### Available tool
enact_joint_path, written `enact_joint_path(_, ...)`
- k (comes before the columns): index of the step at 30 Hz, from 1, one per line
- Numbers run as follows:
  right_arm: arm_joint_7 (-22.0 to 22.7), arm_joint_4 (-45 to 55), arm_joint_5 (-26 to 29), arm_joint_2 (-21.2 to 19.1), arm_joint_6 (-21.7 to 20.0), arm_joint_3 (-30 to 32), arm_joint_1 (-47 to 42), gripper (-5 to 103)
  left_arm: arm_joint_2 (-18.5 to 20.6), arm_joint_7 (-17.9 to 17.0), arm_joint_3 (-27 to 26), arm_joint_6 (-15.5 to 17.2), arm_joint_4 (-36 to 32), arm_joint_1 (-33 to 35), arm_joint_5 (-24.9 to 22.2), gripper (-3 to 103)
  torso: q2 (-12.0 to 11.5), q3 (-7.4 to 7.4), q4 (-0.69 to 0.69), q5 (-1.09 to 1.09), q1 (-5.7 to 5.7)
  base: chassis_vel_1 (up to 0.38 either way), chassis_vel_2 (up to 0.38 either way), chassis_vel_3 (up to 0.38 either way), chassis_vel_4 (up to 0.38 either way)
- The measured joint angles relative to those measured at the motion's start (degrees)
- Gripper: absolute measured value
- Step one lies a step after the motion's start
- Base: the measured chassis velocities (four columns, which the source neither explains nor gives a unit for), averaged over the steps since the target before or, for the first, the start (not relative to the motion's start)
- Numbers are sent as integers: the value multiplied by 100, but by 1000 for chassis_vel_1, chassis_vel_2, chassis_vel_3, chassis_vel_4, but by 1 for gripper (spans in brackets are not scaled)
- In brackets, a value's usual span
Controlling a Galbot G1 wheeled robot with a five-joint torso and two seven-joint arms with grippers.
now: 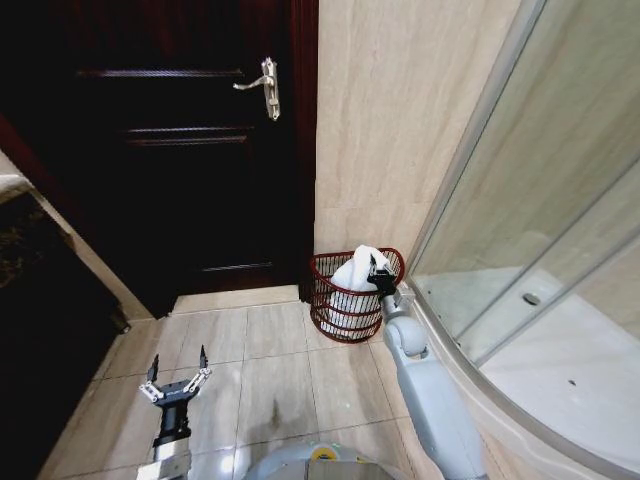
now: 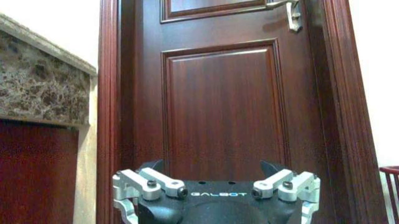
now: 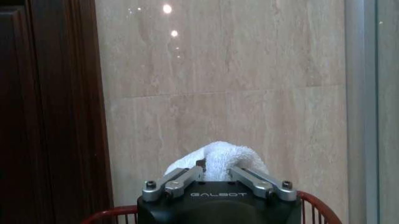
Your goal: Discard the used towel into the hamper.
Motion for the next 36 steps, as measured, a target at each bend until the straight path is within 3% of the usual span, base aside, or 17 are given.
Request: enact_joint_path(36,-34,-25,181,-132,120,38,-218,3,0,10,-1,117,-46,12,118,100,3,2,0,0,2,-41,54,52,-43)
